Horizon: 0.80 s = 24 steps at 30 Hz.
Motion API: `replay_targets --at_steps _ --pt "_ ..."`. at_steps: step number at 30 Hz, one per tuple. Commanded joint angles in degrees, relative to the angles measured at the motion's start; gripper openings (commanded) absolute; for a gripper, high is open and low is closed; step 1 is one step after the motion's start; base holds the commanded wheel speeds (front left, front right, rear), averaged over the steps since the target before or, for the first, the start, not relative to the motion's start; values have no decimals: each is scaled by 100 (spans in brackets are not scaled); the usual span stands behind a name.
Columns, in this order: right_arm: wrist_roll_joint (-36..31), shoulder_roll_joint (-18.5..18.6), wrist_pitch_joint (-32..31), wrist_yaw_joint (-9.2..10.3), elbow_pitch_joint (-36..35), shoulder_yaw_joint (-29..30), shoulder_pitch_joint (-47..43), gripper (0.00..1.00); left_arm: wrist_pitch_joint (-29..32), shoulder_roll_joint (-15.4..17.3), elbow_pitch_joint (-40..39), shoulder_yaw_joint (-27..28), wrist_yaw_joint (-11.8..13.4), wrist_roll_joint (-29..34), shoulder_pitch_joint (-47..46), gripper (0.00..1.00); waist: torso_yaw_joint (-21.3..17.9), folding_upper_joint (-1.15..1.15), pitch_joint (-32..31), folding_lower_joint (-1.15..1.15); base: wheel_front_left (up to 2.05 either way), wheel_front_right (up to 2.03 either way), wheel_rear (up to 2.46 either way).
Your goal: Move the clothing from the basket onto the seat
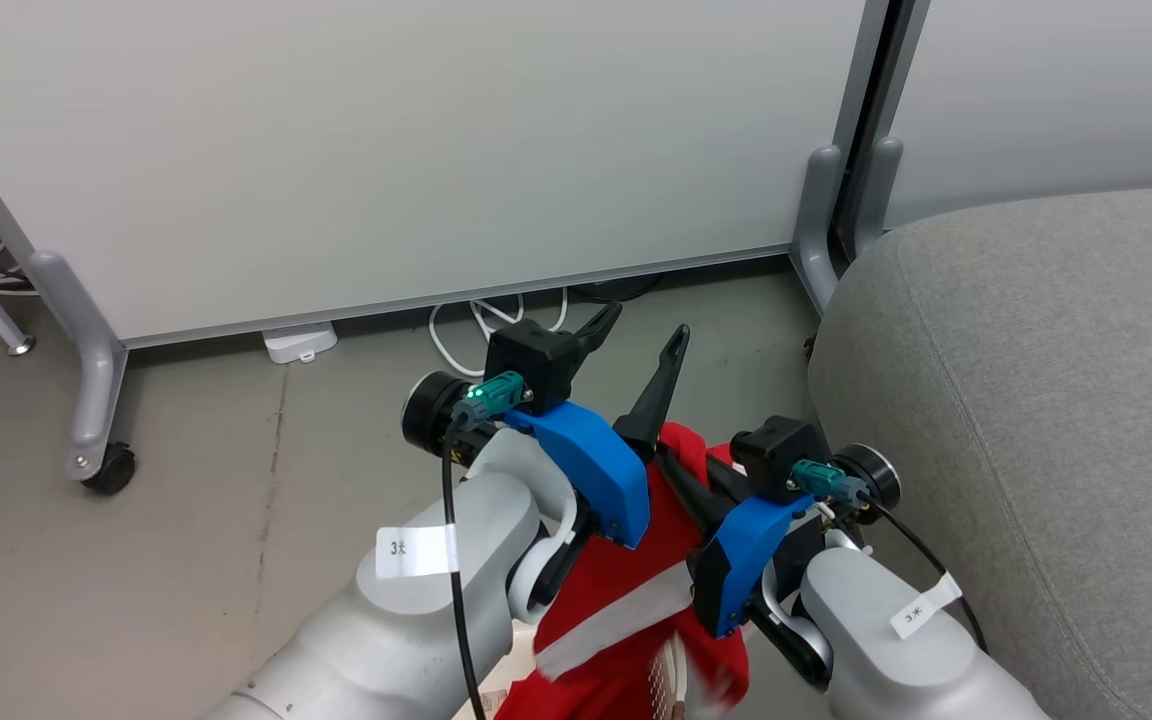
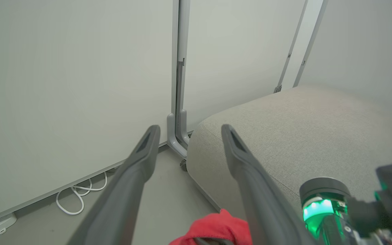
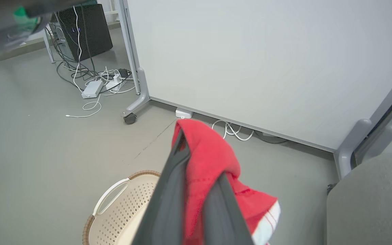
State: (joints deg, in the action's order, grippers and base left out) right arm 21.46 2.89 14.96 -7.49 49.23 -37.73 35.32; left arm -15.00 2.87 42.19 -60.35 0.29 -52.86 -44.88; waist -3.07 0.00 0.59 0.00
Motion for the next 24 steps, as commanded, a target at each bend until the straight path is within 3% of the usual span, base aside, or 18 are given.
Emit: replay_targets --at_steps 1,10,24 --pt "-22 1 30 -1 -50 50 101 0 -27 3 -29 79 31 82 4 100 3 0 3 0 0 0 0" --pt "-140 30 31 -1 -181 282 -21 0 -26 262 -428 767 -53 854 568 100 31 0 61 0 0 0 0" --pt "-388 67 28 -1 -596 659 -167 0 -22 638 -1689 2733 -156 2267 2534 100 38 0 131 0 0 0 0"
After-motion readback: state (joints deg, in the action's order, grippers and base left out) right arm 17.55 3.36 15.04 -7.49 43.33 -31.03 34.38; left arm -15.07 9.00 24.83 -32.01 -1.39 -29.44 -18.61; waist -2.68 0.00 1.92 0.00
